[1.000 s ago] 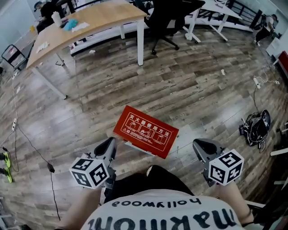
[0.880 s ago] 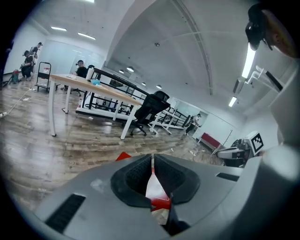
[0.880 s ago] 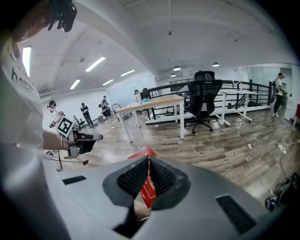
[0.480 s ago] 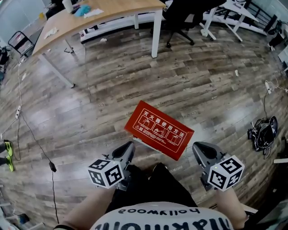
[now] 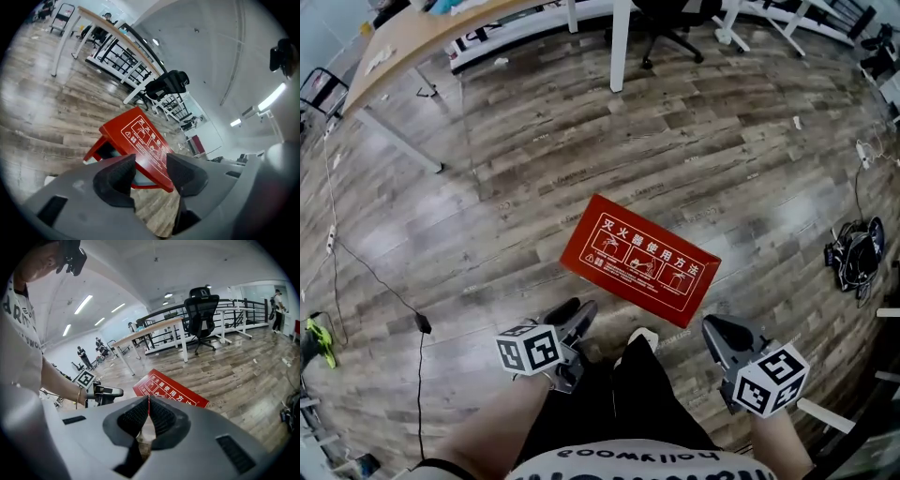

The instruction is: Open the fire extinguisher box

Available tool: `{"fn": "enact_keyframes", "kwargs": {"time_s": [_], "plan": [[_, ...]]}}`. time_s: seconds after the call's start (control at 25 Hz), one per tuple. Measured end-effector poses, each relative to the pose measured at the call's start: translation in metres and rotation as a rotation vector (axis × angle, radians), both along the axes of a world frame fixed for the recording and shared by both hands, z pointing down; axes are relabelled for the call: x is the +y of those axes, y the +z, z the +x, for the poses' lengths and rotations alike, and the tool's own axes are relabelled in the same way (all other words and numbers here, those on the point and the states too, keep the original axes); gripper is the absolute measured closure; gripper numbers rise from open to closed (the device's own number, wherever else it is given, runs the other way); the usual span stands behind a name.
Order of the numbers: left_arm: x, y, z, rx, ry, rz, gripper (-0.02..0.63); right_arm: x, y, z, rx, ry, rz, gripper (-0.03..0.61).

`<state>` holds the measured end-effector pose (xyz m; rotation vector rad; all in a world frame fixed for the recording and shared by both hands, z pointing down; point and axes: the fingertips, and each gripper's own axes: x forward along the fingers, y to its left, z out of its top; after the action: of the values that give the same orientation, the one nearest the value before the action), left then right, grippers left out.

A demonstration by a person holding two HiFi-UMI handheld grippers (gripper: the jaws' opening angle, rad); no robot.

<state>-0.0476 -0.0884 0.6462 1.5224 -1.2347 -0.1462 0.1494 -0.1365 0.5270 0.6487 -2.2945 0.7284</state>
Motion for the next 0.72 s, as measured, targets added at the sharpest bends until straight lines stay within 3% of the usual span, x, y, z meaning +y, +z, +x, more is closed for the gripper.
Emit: {"fn": "enact_keyframes", "kwargs": {"time_s": [0.08, 0.2, 0.36, 0.72], "plan": [[-0.004, 0.021, 0.01, 0.084, 0.02, -0.002, 0.38, 0.003, 0.01, 0.006, 0.003, 0.008, -0.014, 0.568], [-0.005, 0.057, 0.024, 0.172, 0.056, -0.025, 0.339, 0.004, 0.025, 0.016, 0.013, 0.033, -0.018, 0.568], [-0.007, 0.093, 0.04, 0.205, 0.116, -0.031, 0.334, 0.008, 0.039, 0.028, 0.017, 0.071, -0.01, 0.568], [-0.048, 0.106, 0.053, 0.326, 0.154, 0.099, 0.334, 0.017, 0.067, 0.042, 0.036, 0.143, 0.006, 0.568]]}}
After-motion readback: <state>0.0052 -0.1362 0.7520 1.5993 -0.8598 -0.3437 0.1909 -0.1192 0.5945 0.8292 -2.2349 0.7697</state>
